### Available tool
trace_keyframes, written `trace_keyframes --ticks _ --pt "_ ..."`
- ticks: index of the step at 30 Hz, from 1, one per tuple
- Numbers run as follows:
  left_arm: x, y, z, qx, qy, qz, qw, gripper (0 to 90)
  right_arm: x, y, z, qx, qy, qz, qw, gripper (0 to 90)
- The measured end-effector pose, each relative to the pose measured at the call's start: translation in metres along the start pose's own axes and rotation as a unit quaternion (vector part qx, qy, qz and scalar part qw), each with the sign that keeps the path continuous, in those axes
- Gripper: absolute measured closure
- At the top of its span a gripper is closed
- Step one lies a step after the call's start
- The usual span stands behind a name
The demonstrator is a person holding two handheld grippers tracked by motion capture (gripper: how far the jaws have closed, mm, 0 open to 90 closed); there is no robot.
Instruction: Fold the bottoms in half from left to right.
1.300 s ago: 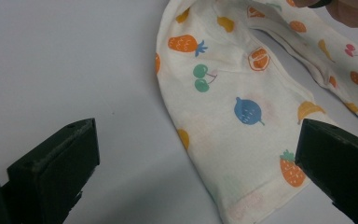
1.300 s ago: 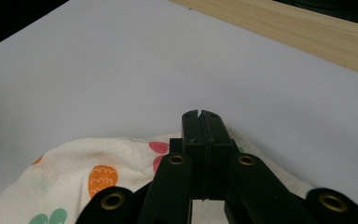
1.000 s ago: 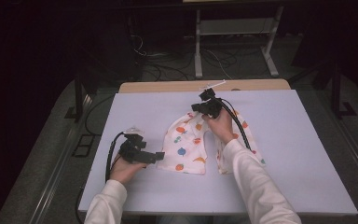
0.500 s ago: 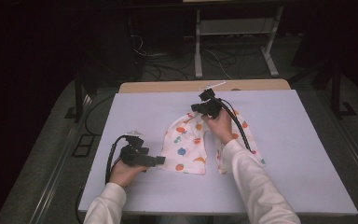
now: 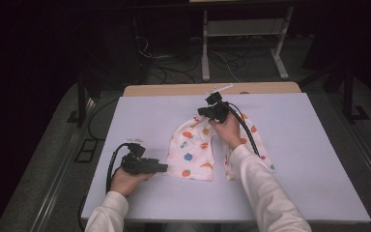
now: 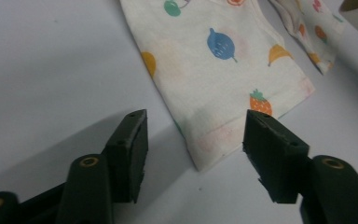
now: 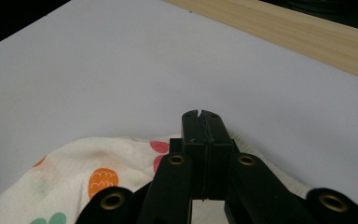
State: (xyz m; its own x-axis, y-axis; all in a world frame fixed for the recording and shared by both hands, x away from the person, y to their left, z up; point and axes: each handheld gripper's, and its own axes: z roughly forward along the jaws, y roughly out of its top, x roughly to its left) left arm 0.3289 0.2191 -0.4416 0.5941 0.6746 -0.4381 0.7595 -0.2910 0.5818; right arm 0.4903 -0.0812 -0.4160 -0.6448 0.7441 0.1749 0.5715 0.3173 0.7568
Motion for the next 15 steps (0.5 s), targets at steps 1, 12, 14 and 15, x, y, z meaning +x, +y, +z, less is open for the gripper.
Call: trace_keyframes --ticks 1,12,14,15 --pt "0.0002 0.0002 0.0005 0.002 -0.003 0.0 1.0 41.8 -0.0001 0.0 0.0 -0.001 0.0 0.0 1.0 88.2" --pt "0.0031 0.0018 0.0061 0.017 -0.013 -0.021 0.9995 62.5 0.0009 0.0007 -0.0003 -0.004 0.0 0.0 1.0 88.2" --pt "0.004 0.0016 0.0068 0.019 -0.015 -0.022 0.9995 67.3 0.0012 0.001 -0.0004 -0.005 0.0 -0.001 1.0 88.2" --pt "0.0042 0.0017 0.007 0.019 -0.015 -0.022 0.9995 69.7 0.0011 0.001 -0.0003 -0.005 0.0 -0.001 1.0 88.2"
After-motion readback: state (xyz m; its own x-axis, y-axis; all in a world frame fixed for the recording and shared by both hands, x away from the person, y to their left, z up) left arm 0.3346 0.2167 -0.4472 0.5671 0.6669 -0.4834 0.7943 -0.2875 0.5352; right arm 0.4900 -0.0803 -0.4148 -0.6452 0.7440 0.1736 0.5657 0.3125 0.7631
